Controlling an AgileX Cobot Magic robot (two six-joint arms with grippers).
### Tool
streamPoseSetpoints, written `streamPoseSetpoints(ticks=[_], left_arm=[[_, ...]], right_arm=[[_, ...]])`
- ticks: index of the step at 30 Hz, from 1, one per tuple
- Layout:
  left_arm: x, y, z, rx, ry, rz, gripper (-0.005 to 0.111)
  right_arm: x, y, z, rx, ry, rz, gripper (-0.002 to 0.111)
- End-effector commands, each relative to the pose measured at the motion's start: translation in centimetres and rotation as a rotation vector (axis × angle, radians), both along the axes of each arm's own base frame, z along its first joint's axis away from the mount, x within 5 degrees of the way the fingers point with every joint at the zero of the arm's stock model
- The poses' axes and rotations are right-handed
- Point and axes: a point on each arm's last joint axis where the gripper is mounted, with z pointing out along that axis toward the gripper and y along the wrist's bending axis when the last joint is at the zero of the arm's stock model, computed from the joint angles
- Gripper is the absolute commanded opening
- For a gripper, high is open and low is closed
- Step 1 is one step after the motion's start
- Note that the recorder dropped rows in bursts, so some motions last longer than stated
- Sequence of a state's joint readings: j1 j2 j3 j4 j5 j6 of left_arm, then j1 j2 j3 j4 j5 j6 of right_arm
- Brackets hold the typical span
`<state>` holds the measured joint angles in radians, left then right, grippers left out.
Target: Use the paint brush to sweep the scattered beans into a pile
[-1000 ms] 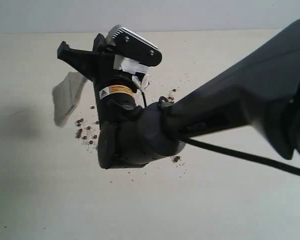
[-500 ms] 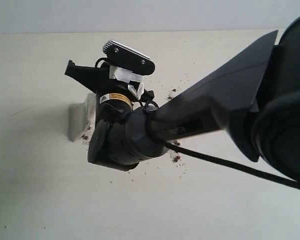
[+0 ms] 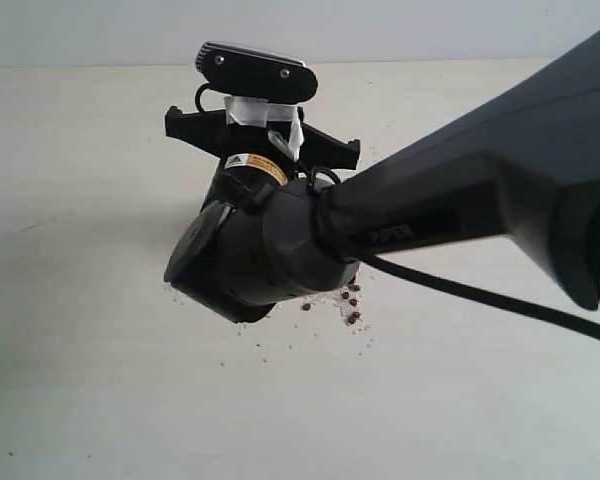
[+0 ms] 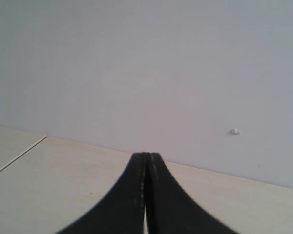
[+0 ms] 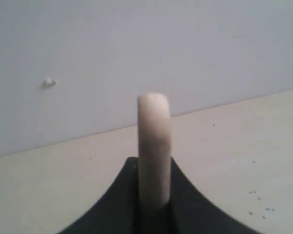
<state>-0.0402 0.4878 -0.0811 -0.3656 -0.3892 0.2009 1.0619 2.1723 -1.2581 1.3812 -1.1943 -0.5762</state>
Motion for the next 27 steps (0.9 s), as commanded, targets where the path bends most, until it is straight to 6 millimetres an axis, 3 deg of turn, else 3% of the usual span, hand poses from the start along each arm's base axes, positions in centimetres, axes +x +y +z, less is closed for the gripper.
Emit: streamPoseSetpoints(ticks=[1,14,22,27], left_arm=[[-0.1,0.0,-0.1,-0.004,0.001,-0.002,0.0],[-0.1,0.0,-0.1,-0.004,0.001,-0.002,0.0],[-0.1,0.0,-0.1,-0.004,0.001,-0.002,0.0],[-0.1,0.0,-0.1,-0.004,0.001,-0.002,0.0]], right_arm=[[-0.1,-0.3,1.2,-0.013,-0.025,-0.015,0.0],[-0.8,0.3,5.0,0.074,-0.107,0.063,0.0],[-4.0,3.1,3.7,0.187,-0.113,0.252,0.0],[-5.6,3.7,2.0,0.299,-0.072,0.323,0.0]])
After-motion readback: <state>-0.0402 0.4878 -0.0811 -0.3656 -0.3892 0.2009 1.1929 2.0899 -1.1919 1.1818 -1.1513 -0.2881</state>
